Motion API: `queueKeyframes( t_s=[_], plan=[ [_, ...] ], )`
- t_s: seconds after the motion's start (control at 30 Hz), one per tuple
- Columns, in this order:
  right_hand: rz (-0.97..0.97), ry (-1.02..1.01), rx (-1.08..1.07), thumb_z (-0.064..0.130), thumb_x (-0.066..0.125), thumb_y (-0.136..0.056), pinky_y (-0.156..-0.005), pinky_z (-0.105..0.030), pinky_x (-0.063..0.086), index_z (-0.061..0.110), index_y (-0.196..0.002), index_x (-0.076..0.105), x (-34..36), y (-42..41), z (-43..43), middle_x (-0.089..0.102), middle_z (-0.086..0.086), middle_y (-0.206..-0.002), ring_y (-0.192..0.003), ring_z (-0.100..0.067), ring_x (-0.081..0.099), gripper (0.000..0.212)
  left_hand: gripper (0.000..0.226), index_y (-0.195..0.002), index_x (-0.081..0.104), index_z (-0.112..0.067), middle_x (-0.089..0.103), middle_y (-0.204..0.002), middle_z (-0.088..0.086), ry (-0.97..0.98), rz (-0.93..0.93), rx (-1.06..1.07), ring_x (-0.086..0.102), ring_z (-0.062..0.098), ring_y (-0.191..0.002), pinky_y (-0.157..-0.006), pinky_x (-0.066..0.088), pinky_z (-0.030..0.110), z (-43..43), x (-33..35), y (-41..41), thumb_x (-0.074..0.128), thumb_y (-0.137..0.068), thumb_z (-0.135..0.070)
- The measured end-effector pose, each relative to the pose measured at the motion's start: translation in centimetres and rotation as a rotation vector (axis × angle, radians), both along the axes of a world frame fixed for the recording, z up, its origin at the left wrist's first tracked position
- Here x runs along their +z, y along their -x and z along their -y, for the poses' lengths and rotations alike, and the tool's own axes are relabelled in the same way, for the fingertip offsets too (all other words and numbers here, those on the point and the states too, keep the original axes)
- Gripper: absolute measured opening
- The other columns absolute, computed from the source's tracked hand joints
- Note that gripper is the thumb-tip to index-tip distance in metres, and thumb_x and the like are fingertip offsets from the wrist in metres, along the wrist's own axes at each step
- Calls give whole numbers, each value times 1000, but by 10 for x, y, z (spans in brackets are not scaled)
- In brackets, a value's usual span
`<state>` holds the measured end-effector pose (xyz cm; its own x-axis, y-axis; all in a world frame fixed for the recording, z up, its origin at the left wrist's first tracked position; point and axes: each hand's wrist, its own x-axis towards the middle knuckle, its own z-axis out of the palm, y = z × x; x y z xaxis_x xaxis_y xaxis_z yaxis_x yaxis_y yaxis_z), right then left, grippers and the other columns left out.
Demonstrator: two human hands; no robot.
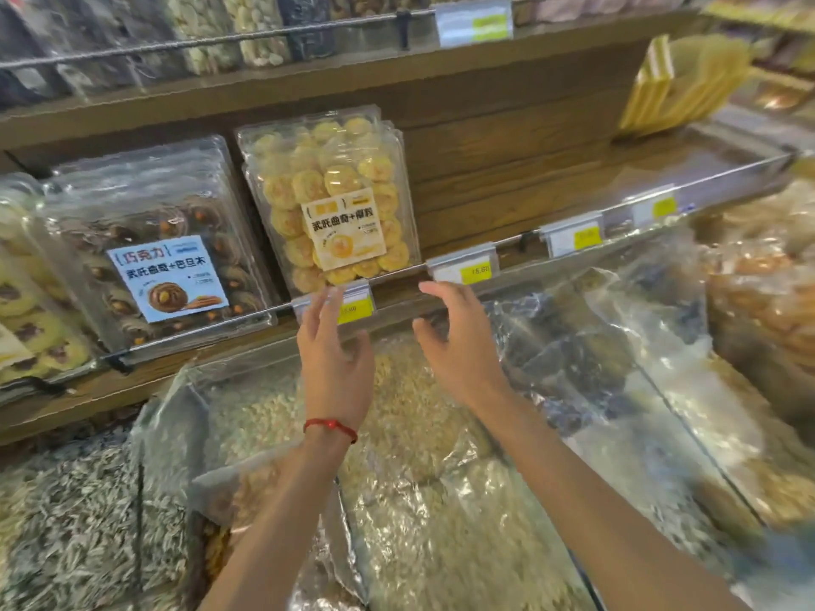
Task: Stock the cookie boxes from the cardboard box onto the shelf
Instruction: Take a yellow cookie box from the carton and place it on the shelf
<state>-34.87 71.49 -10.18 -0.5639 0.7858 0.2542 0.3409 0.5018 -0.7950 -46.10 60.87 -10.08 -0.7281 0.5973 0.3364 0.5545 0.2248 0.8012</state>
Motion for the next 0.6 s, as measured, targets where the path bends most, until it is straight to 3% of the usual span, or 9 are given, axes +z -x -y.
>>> queueKeyframes(
  t_s=[0.07,0.1,0.17,0.3,0.4,0.5,0.6],
  plan=[
    [1,-7,-61,16,63,-96,-102,-20,40,19,-137,58,-5,-22,26,55,-2,-134,-126,-18,51,41,53,-144,48,-19,39,-152,-1,-23,11,-88,35,16,-141,-111,40,36,15,-11,-14,56,-93,-7],
    [-1,-9,-102,14,64,-95,-101,-22,41,18,-134,60,-8,-32,39,57,-2,-131,-123,-18,54,40,52,-141,51,-18,45,-148,-1,-23,-5,-136,40,15,-138,-108,42,42,23,-16,-21,55,-91,-8],
    [-17,32,-171,15,63,-94,-99,-16,41,15,-131,63,-13,-54,68,59,0,-125,-119,-15,57,37,52,-136,56,-17,53,-139,1,-28,-27,-250,48,15,-130,-105,44,44,38,-26,-35,53,-85,-12],
    [-60,149,-306,24,62,-95,-100,-38,51,19,-126,65,-23,-105,131,62,5,-121,-113,-14,60,32,45,-125,62,-18,55,-124,-9,-23,49,-466,47,-3,-112,-101,46,40,73,-38,-76,56,-84,-1],
    [-93,185,-466,15,64,-98,-97,-39,52,18,-124,65,-33,-153,182,59,13,-115,-109,-10,57,26,43,-123,63,-20,58,-120,-8,9,70,-656,53,6,-112,-98,49,40,99,-43,-115,58,-87,3],
    [-77,265,-599,18,63,-99,-99,-42,51,22,-126,63,-44,-199,225,60,7,-128,-116,-12,56,28,37,-120,63,-23,61,-122,-5,70,101,-774,56,13,-114,-96,49,43,117,-50,-151,58,-90,-2],
    [-64,276,-773,16,63,-98,-100,-40,50,23,-127,64,-57,-260,273,58,5,-127,-116,-10,54,30,35,-119,65,-23,62,-122,-7,129,118,-864,55,13,-116,-100,47,43,138,-57,-200,59,-90,-4]
  ],
)
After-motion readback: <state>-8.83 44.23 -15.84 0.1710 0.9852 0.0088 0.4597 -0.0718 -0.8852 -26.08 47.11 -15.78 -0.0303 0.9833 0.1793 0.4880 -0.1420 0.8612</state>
